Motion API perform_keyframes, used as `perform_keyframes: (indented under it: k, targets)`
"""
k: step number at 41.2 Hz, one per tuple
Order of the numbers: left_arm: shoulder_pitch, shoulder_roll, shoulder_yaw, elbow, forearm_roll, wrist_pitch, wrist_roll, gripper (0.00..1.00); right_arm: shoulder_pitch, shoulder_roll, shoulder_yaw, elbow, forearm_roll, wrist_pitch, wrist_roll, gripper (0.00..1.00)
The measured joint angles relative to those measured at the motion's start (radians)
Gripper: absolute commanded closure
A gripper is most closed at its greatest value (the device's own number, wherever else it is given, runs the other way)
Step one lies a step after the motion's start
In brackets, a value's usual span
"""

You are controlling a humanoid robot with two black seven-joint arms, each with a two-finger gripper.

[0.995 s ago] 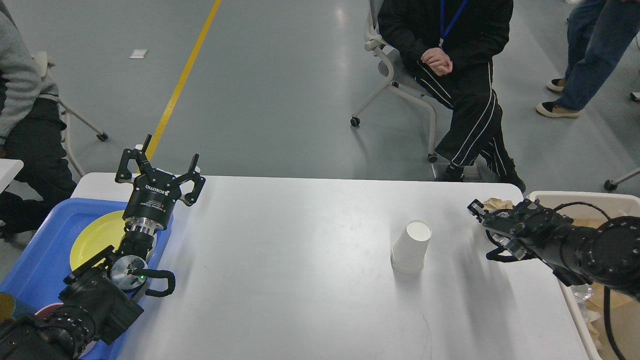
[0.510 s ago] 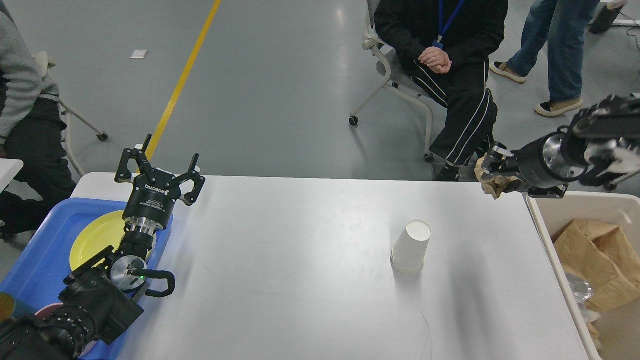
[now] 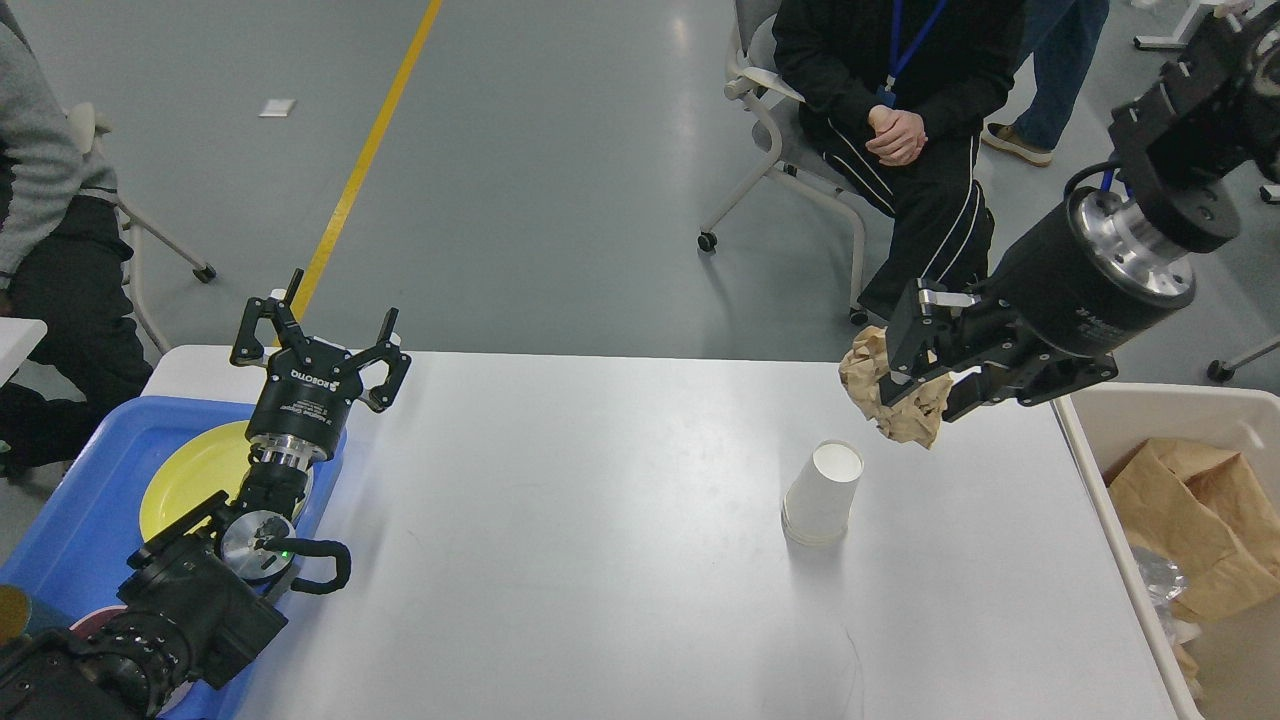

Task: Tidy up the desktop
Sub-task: 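Lift the paper ball, carry it into the white bin, release, then move the right gripper to the white paper cup and grasp it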

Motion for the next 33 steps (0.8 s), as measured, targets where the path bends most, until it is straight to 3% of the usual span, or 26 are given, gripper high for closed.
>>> perform_keyframes:
  k: [7, 12, 22, 25, 31, 32, 33]
  targets:
    - [0.000, 0.000, 0.000, 0.000, 0.000, 0.000, 0.000, 0.01, -0.162, -0.069, -0.049, -0.128, -0.052, -0.064, 0.001, 1.00]
    - [0.000, 0.000, 0.000, 0.000, 0.000, 0.000, 0.000, 0.01, -0.383, -0.118, -0.049, -0.322, -0.116, -0.159, 0.001, 1.00]
    - [0.000, 0.000, 0.000, 0.000, 0.000, 0.000, 0.000, 0.01, -0.821, -0.110, -0.035, -0.625, -0.117, -0.481, -0.005, 1.00]
    - [0.000, 0.000, 0.000, 0.000, 0.000, 0.000, 0.000, 0.01, -1.001, -0.043, -0.048, -0.734, -0.099, -0.638, -0.008, 1.00]
    - [0.000, 0.000, 0.000, 0.000, 0.000, 0.001, 0.000, 0.01, -1.270, 0.053, -0.077, -0.974, 0.049, -0.787, -0.011, 1.00]
    - [0.000, 0.000, 0.000, 0.000, 0.000, 0.001, 0.000, 0.01, -1.294, 0.060, -0.078, -0.996, 0.071, -0.793, -0.011, 0.88]
    - [0.000, 0.000, 0.000, 0.000, 0.000, 0.001, 0.000, 0.01, -1.319, 0.067, -0.079, -1.016, 0.094, -0.798, -0.011, 0.55]
